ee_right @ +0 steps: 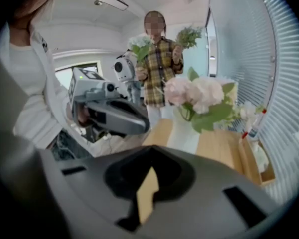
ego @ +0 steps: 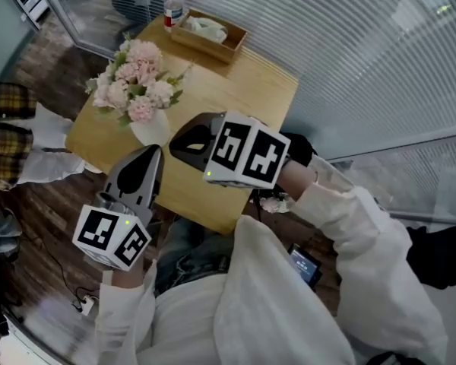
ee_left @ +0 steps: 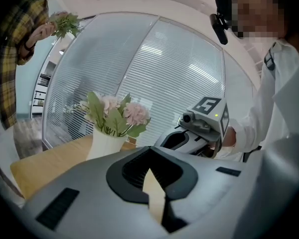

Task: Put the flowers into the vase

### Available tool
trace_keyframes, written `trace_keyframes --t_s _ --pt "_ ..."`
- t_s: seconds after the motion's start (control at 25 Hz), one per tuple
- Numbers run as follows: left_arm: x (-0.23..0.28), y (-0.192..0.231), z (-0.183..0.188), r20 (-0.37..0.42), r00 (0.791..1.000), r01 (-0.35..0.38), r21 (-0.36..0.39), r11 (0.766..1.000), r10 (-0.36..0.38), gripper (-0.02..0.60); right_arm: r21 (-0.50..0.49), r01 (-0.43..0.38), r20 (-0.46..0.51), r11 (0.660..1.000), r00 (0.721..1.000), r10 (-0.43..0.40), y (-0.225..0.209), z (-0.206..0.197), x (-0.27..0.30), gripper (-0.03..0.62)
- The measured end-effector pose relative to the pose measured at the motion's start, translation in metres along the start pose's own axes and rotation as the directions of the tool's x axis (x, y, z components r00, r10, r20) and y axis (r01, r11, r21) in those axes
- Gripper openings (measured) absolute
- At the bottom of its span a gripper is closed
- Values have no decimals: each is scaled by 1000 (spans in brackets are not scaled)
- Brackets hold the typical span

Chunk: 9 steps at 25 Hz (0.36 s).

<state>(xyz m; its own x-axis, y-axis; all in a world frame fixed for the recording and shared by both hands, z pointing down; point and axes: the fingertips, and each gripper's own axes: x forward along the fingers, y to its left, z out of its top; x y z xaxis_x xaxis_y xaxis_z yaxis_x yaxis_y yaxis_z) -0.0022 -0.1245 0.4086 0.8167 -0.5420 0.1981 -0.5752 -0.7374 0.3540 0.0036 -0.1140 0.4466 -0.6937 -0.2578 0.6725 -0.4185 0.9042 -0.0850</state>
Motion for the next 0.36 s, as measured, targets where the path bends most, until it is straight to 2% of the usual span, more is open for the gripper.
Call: trace_keyframes --t_s 0.36 --pt "-11 1 -8 -3 1000 -2 -16 1000 2 9 -65 -12 -44 998 999 9 14 5 11 12"
